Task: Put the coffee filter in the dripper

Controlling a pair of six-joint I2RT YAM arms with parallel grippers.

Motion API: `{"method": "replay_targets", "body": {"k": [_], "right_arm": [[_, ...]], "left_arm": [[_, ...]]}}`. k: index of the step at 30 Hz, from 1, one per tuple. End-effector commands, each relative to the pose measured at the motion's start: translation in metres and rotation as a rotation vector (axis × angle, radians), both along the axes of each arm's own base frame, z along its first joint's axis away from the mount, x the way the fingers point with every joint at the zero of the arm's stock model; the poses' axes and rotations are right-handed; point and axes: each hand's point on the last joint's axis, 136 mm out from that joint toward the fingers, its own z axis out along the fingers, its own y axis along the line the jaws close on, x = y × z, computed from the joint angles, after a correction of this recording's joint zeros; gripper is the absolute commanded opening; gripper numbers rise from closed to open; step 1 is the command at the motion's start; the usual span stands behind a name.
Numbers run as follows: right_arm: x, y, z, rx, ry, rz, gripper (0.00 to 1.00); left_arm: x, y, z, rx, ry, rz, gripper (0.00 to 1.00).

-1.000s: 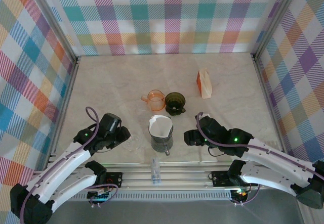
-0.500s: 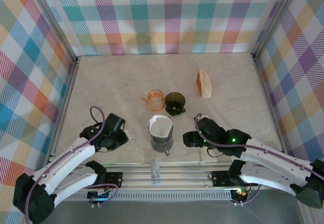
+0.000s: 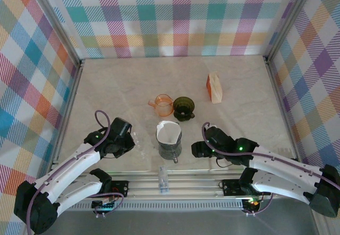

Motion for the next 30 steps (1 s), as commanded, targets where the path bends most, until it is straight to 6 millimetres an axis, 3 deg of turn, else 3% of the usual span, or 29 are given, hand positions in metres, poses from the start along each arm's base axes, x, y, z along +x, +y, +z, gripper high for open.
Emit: {"method": "replay_targets", "body": {"k": [1,11,16,20,25,30], "right_arm": [[0.0,0.013,-0.005,0.057,0.01,0.023,0.76],[0.001,0.023,-0.013,0.075,0.007,0.059,0.76],[0.0,0.022,-0.018,0.061,0.02,0.058,0.76],[0.0,0.021,-0.017,0.065,0.02,0.053,0.76],[-0.002,0.018,-0.015,0.073,0.015,0.043,0.76],[-0.001,0.013,-0.012,0.088,0.001,0.019,0.76]], "left_arm": [[-0.013,0.017,-0.007,0.075,0.066,0.029,0.0],[-0.024,0.034,0.0,0.099,0.039,0.077,0.0],[-0.034,0.039,-0.012,0.11,0.086,0.105,0.01],[-0.037,0.039,-0.018,0.099,0.098,0.122,0.28],[-0.034,0.039,-0.006,0.082,0.055,0.127,0.41],[-0.029,0.044,0.025,0.07,-0.037,0.131,0.48]]}}
